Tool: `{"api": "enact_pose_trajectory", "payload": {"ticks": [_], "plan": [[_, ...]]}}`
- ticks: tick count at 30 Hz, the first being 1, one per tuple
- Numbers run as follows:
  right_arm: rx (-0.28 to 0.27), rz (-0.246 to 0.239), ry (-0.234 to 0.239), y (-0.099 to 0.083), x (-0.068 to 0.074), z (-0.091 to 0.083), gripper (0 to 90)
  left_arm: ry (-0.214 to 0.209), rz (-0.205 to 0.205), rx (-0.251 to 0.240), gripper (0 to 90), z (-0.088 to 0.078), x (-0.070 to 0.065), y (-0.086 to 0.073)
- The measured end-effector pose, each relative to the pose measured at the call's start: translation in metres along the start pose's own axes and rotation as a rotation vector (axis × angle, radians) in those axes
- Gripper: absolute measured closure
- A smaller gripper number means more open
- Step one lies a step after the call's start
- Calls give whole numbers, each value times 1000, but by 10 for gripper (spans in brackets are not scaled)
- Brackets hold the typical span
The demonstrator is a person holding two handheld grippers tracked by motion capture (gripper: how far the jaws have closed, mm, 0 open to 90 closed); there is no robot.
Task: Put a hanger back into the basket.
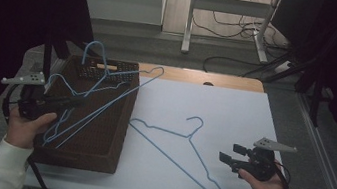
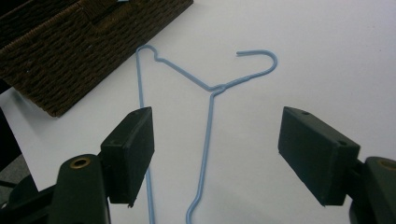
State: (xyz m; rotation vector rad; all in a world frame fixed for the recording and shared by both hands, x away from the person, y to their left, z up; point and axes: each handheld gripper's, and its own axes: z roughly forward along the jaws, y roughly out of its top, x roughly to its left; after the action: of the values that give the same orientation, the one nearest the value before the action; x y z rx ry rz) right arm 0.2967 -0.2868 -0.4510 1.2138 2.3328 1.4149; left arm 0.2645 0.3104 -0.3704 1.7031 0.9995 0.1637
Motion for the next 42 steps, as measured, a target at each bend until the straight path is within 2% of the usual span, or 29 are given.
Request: {"api": "enact_pose_trajectory", "payload": {"ticks": [12,16,19,29,42], "plan": [[5,-1,-1,0,0,1,273,88,-58,-50,870,-20,34,-11],[6,-2,-2,0,0,1,273,119,-64,-54,870,-22,41,-14],[8,-1,-2,-1,0,1,273,126,-70,-54,870,-23,47,-16],[8,-1,-3,-1,0,1,272,151,-93,-7,870,-12,60,-24],[7,-5,-2,0,1,2,272,196,-102,113,869,16,75,-41]]}}
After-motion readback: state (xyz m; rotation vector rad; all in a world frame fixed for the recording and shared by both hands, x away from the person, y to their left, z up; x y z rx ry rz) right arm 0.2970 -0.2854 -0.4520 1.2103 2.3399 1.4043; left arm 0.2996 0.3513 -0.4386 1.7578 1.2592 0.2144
